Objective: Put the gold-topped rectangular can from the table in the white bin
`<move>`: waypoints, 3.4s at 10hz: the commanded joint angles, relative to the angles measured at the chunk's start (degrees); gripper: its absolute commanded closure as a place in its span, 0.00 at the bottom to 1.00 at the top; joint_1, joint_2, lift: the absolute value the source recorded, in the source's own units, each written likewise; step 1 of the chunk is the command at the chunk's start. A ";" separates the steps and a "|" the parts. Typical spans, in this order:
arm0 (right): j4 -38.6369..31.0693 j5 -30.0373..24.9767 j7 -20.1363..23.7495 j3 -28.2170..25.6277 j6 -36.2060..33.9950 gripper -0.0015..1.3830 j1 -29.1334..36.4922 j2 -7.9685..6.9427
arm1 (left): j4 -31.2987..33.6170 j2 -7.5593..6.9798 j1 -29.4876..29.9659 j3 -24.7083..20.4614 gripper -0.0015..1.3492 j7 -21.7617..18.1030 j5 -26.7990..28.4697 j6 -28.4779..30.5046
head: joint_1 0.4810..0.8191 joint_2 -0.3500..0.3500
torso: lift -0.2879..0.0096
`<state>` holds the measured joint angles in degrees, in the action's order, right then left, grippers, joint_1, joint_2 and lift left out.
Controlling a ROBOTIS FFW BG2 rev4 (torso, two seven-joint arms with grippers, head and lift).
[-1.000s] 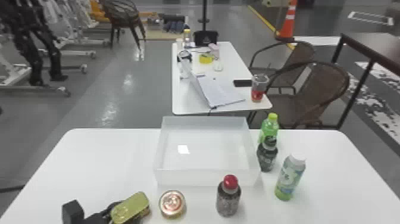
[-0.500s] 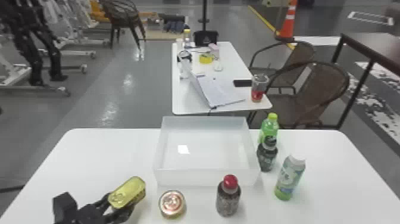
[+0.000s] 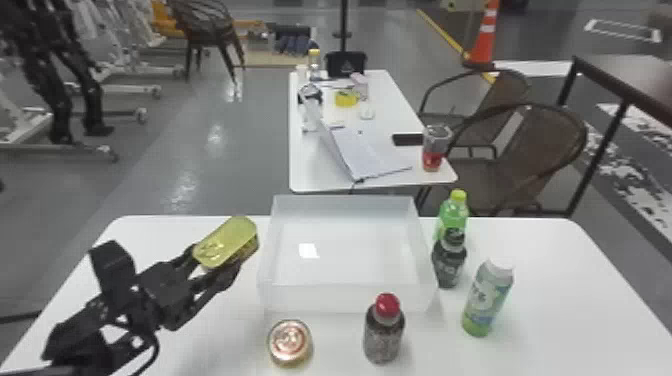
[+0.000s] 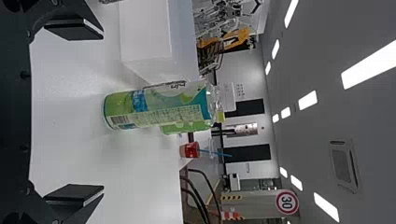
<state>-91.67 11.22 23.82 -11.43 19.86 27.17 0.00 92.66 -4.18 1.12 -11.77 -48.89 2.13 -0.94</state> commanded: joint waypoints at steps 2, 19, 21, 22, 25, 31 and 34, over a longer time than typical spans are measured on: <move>0.17 0.03 0.00 0.00 0.00 0.10 -0.28 -0.05 | -8.29 -2.33 -7.45 8.87 0.90 -2.79 -2.05 0.41 | 0.20 0.50 | 0.63; 0.79 -0.06 0.44 0.79 0.00 0.10 -1.25 -0.05 | -14.62 1.80 -2.70 2.10 0.12 4.15 -4.15 -10.22 | 0.20 0.50 | 0.63; 0.44 -0.15 0.44 0.71 0.00 0.10 -0.81 -0.05 | -6.27 4.33 6.26 -4.14 0.13 9.16 -4.68 -11.10 | 0.20 0.50 | 0.63; 0.26 -0.15 0.35 0.71 0.00 0.10 -0.46 -0.05 | -3.45 4.33 10.40 -5.46 0.13 12.15 -5.82 -11.45 | 0.20 0.50 | 0.63; -0.53 -0.23 0.27 0.62 0.09 0.10 0.60 -0.05 | -0.55 4.33 19.62 -5.46 0.13 20.24 -7.85 -16.73 | 0.20 0.50 | 0.63; -2.20 -0.41 -0.79 0.53 0.79 0.10 2.62 -0.05 | -0.11 4.33 25.86 -1.06 0.13 30.43 -9.78 -21.21 | 0.20 0.50 | 0.63; -2.20 -0.50 -0.79 0.53 0.79 0.10 2.62 -0.05 | -0.20 4.33 25.78 0.69 0.13 31.66 -10.40 -20.94 | 0.20 0.50 | 0.63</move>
<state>-93.87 10.72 23.01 -10.90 20.66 29.79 0.00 92.51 0.00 26.88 -11.37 -17.28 -8.17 -21.84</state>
